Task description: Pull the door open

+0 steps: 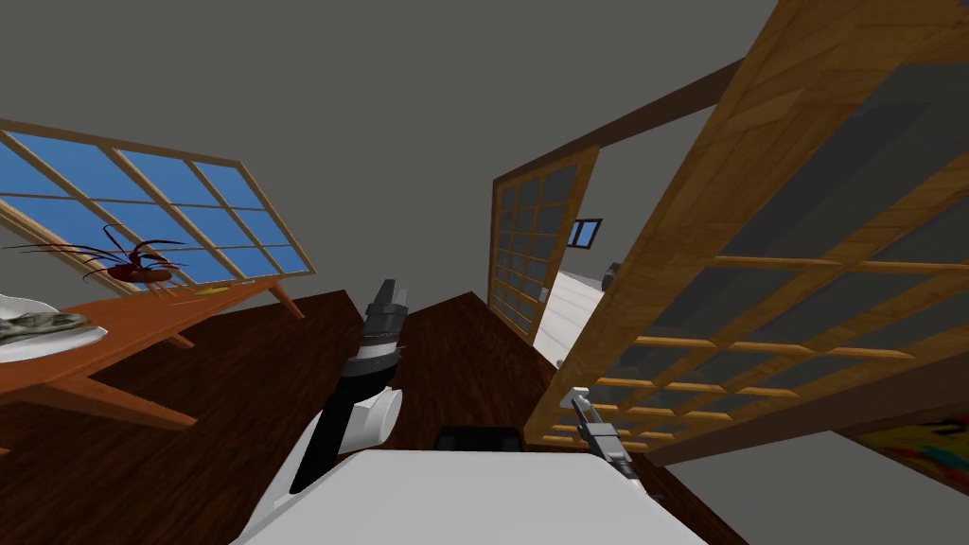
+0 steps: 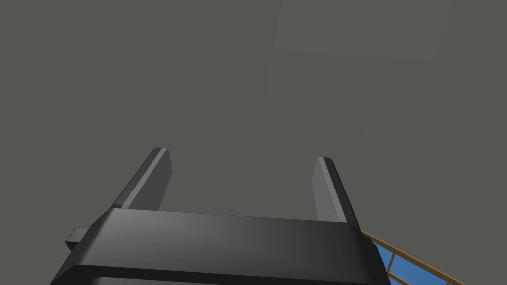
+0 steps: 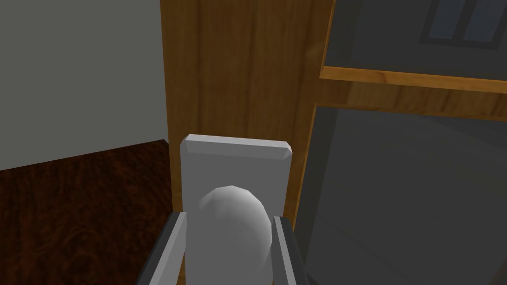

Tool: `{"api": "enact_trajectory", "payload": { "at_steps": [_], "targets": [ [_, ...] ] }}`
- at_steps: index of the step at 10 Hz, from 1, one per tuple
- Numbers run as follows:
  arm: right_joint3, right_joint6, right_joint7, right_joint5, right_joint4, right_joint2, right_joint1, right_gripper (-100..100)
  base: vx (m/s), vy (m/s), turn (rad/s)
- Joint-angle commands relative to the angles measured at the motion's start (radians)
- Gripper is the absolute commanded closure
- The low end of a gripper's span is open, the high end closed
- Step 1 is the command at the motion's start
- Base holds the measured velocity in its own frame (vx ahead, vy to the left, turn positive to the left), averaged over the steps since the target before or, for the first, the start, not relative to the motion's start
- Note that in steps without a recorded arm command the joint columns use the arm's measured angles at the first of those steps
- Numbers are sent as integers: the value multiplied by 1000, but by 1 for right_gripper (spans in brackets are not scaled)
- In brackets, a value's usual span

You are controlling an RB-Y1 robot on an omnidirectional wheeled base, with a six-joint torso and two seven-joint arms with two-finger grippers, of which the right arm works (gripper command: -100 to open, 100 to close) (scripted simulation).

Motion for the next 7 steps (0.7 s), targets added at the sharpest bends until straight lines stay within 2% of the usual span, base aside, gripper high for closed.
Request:
{"api": "enact_trajectory", "payload": {
  "at_steps": [1, 6, 7],
  "targets": [
    [9, -17, -12, 5, 14, -4, -2, 100, -221, -44, 128],
    [32, -53, -44, 19, 53, -13, -17, 100, -208, -44, 122],
    [31, -42, -39, 18, 49, -12, -15, 100, -82, -15, 21]
  ]
}}
